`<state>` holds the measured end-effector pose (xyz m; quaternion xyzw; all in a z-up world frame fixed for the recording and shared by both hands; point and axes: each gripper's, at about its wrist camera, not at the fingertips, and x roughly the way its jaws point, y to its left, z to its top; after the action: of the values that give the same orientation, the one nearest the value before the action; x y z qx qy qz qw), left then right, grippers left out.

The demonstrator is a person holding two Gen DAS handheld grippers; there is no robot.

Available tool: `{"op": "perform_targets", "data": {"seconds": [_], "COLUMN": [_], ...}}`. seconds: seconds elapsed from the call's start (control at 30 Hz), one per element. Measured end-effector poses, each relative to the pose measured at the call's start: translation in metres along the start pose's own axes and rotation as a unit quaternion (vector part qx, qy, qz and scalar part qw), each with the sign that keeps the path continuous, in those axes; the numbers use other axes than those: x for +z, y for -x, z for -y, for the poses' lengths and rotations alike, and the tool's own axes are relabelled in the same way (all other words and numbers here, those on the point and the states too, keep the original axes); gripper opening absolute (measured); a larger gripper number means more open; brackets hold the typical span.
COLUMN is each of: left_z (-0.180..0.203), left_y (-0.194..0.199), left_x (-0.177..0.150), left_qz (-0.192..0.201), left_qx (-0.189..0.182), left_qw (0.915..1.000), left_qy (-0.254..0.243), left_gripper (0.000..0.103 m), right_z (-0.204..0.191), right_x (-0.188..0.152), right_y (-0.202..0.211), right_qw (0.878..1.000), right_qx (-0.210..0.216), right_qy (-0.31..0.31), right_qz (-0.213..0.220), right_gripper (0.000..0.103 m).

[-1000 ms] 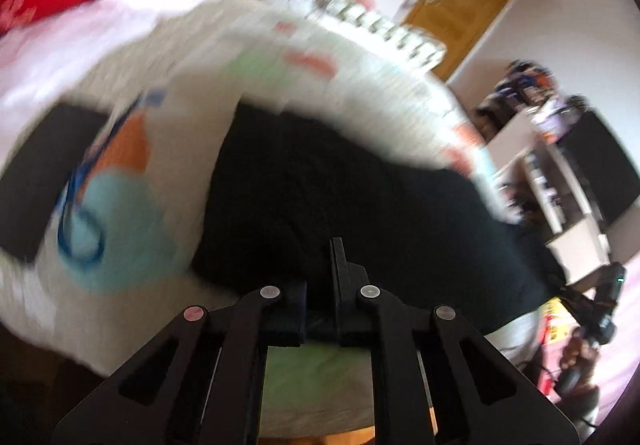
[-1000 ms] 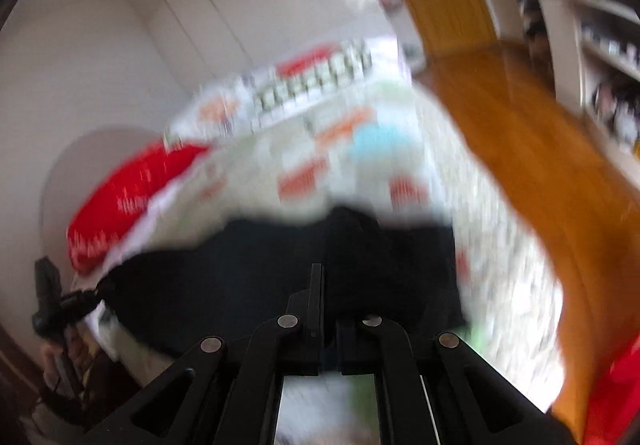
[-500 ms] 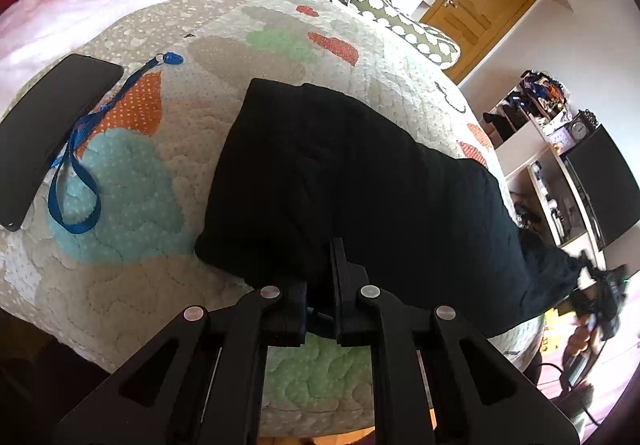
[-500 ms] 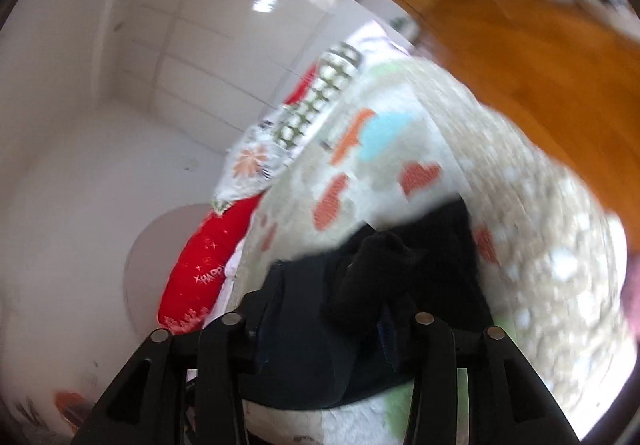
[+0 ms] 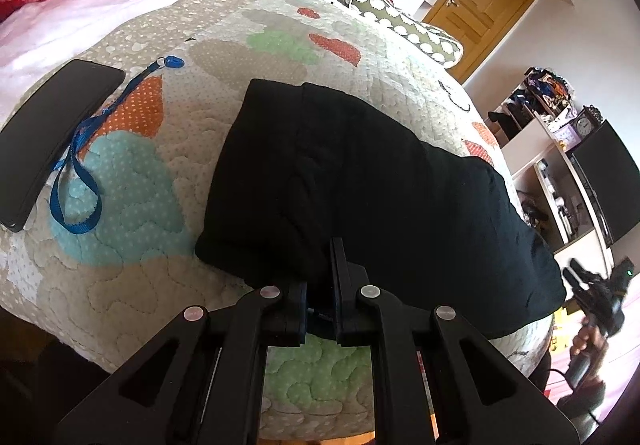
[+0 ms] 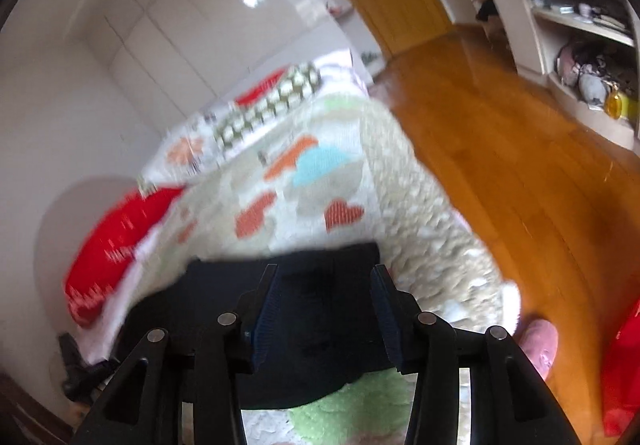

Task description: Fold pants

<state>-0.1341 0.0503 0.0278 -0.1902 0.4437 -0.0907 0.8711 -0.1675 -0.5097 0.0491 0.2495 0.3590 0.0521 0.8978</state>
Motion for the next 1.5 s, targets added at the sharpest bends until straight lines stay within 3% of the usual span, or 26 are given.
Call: {"op": "perform_targets", "data": {"seconds": [0.07, 0.13, 0.2, 0.27, 0.33, 0.4, 0.53, 0.6, 0.67, 0.7, 0.73, 0.8, 0.83, 1.03, 1.17, 1.2, 1.23, 1.3, 1.4, 1.43, 1.5], "left_z": [0.001, 0.002, 0.004, 0.005, 0.003, 0.004, 0.005, 0.003, 0.005, 0.005, 0.006, 0.008, 0.01, 0.038, 0.04, 0.038, 0.036, 0.03, 0.029, 0.03, 0.03], "left_y": [0.001, 0.002, 0.005, 0.006, 0.001, 0.002, 0.017, 0.03, 0.044, 0.05, 0.055, 0.059, 0.057, 0.012, -0.025, -0.03, -0.035, -0.038, -0.039, -0.041, -0.045], "left_x": [0.0, 0.001, -0.001, -0.004, -0.006, -0.008, -0.006, -0.004, -0.001, 0.001, 0.003, 0.014, 0.019, 0.047, 0.051, 0.051, 0.05, 0.046, 0.041, 0.04, 0.038], "left_qz": [0.002, 0.004, 0.011, 0.015, 0.014, 0.018, 0.014, 0.018, 0.042, 0.056, 0.07, 0.082, 0.081, 0.071, 0.048, 0.043, 0.038, 0.043, 0.057, 0.06, 0.068], "left_qx": [0.001, 0.003, 0.008, 0.014, 0.02, 0.022, 0.031, 0.033, 0.067, 0.083, 0.094, 0.091, 0.084, 0.068, 0.089, 0.095, 0.099, 0.095, 0.094, 0.096, 0.105], "left_qw": [1.0, 1.0, 0.9999, 0.9996, 0.9995, 0.9994, 0.9992, 0.999, 0.9964, 0.9943, 0.9922, 0.9915, 0.9921, 0.992, 0.9913, 0.9911, 0.9911, 0.9915, 0.9899, 0.9894, 0.988], "left_qy": [0.0, -0.001, -0.01, -0.018, -0.018, -0.019, -0.023, -0.023, -0.031, -0.038, -0.042, -0.044, -0.045, -0.08, -0.085, -0.083, -0.08, -0.078, -0.09, -0.091, -0.09], "left_gripper": [0.008, 0.008, 0.008, 0.009, 0.01, 0.011, 0.015, 0.019, 0.019, 0.019, 0.02, 0.044, 0.048, 0.049, 0.049, 0.049, 0.049, 0.049, 0.049, 0.049, 0.049], "right_z": [-0.003, -0.005, -0.009, -0.013, -0.005, 0.004, 0.007, -0.003, -0.022, -0.033, -0.044, -0.073, -0.083, -0.161, -0.192, -0.196, -0.2, -0.207, -0.209, -0.209, -0.207], "right_x": [-0.003, -0.003, 0.0, 0.003, -0.001, -0.006, 0.001, 0.007, 0.011, 0.013, 0.013, 0.014, 0.014, 0.014, 0.006, 0.003, 0.0, -0.008, -0.006, -0.005, -0.006], "right_y": [-0.028, -0.038, -0.033, -0.029, -0.039, -0.046, -0.026, -0.013, -0.008, -0.009, -0.012, -0.028, -0.036, -0.122, -0.177, -0.186, -0.192, -0.194, -0.187, -0.188, -0.201], "right_qw": [0.999, 0.998, 0.997, 0.992, 0.988, 0.987, 0.989, 0.991, 0.993, 0.994, 0.994, 0.993, 0.991, 0.975, 0.964, 0.96, 0.956, 0.948, 0.95, 0.953, 0.951], "right_qx": [-0.029, -0.033, -0.042, -0.092, -0.125, -0.128, -0.136, -0.121, -0.087, -0.068, -0.045, 0.012, 0.023, 0.079, 0.102, 0.107, 0.109, 0.096, 0.08, 0.056, 0.011], "right_qy": [0.02, 0.042, 0.057, 0.085, 0.091, 0.085, 0.056, 0.058, 0.076, 0.086, 0.095, 0.119, 0.128, 0.194, 0.212, 0.22, 0.23, 0.265, 0.279, 0.282, 0.294], "right_qz": [-0.034, -0.033, -0.019, 0.005, -0.019, -0.037, -0.012, 0.01, 0.021, 0.018, 0.013, -0.004, -0.01, -0.078, -0.128, -0.138, -0.146, -0.146, -0.112, -0.097, -0.097], "right_gripper": [0.043, 0.014, 0.007, 0.005, 0.005, 0.005, 0.006, 0.009, 0.025, 0.047, 0.052, 0.054, 0.054, 0.054, 0.054, 0.052, 0.037, 0.016, 0.01, 0.005, 0.004]}}
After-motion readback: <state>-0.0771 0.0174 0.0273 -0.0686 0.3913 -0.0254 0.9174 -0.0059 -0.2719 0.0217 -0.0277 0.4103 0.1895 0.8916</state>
